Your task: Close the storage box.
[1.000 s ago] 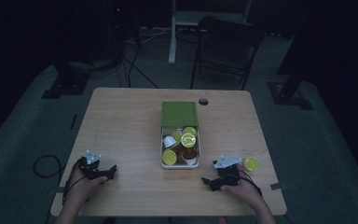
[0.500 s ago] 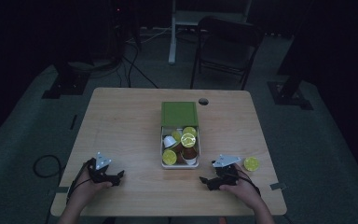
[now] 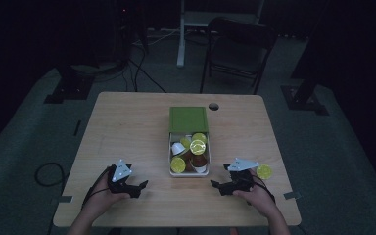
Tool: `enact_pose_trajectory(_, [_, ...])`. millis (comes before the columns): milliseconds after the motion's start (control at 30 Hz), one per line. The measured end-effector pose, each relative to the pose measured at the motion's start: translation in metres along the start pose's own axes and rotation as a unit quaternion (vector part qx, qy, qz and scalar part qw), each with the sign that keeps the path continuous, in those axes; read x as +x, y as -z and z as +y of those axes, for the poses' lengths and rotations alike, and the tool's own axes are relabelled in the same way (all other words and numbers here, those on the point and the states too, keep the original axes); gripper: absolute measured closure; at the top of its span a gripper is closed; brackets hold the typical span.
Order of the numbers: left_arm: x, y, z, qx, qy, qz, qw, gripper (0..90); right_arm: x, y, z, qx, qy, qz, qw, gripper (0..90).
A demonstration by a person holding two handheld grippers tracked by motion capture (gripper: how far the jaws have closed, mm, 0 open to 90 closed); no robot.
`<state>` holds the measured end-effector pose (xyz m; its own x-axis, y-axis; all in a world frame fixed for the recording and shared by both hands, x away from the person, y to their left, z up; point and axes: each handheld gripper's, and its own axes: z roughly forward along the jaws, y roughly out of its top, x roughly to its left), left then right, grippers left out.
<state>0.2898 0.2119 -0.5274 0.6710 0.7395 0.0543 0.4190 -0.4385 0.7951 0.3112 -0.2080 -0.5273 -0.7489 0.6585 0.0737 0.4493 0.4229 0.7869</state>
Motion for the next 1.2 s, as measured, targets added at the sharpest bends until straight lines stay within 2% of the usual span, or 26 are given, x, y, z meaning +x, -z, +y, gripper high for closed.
enact_pose_trajectory(400, [-0.013, -0.014, 0.016, -0.037, -0.017, -0.03, 0.9987, 10.2, -0.001, 0.005, 0.011, -0.03, -0.004, 0.0, 0.9995, 12.7])
enact_pose_trajectory(800, [-0.02, -0.026, 0.032, -0.069, -0.026, -0.026, 0.9969, 12.1, -0.001, -0.002, 0.025, -0.052, -0.012, 0.007, 0.9986, 12.7])
enact_pose_trajectory(1067, [-0.02, -0.032, 0.041, -0.074, -0.028, -0.03, 0.9965, 12.1, -0.004, -0.006, 0.029, -0.058, -0.019, 0.01, 0.9981, 12.8])
enact_pose_trajectory(1200, [-0.022, -0.035, 0.046, -0.076, -0.036, -0.035, 0.9958, 12.1, -0.005, -0.007, 0.031, -0.06, -0.021, 0.01, 0.9979, 13.1])
